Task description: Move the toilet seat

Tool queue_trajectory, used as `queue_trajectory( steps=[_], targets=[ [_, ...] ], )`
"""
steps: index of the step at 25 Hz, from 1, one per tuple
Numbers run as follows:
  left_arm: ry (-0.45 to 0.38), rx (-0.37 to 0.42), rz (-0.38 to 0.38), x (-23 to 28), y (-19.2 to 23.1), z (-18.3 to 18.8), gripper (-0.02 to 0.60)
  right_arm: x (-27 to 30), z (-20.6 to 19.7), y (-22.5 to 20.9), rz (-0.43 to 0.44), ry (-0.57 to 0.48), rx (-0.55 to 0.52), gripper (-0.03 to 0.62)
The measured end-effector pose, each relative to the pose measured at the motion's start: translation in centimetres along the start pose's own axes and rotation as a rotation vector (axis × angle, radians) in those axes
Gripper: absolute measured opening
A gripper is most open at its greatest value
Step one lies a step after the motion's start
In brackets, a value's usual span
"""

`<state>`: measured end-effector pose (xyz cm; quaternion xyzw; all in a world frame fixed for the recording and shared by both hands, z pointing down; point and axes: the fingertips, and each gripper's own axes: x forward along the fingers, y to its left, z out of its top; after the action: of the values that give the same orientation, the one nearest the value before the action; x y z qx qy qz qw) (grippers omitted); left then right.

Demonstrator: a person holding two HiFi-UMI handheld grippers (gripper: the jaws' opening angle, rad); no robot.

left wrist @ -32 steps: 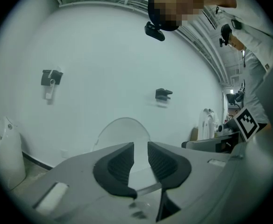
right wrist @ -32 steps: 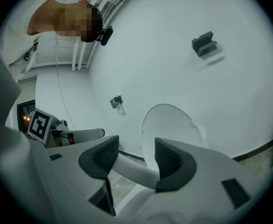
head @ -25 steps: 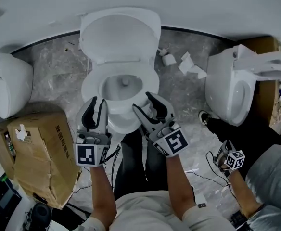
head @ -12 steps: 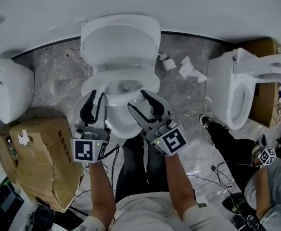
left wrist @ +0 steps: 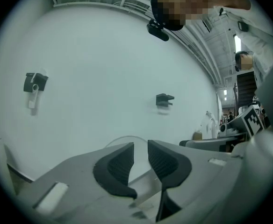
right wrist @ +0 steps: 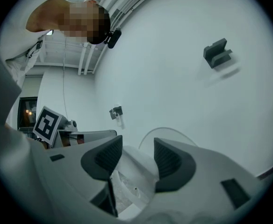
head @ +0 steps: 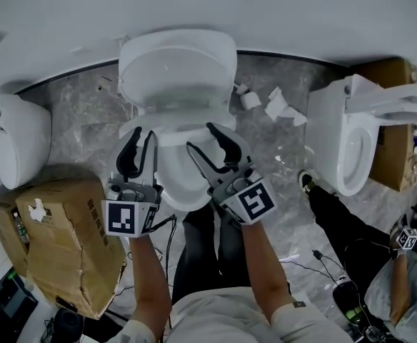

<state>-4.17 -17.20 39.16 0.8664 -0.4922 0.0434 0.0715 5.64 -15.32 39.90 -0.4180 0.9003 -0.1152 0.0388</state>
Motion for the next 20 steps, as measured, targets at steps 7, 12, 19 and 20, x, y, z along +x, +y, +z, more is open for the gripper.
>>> queue_trajectory(
  steps=[7, 12, 19, 20],
  targets=[
    [-0.005, 0.014, 0.000, 1.7, 0.5, 0.7, 0.089, 1.6, 0.7, -1.7, -0.015, -0.012, 0.001, 0.198],
    [0.002, 0.021, 0.002, 2.8, 1.3, 1.0, 0.091, 3.0, 1.0, -2.7, -0.019, -0.011, -0.010, 0.198],
    [-0.005, 0.006, 0.004, 4.0, 1.8, 1.1, 0.091, 4.3, 0.0, -3.3, -0.008, 0.069, -0.026, 0.193],
    [-0.005, 0.006, 0.004, 4.1, 1.8, 1.1, 0.091, 4.4, 0.0, -3.5, -0.007, 0.074, -0.026, 0.193]
  ],
)
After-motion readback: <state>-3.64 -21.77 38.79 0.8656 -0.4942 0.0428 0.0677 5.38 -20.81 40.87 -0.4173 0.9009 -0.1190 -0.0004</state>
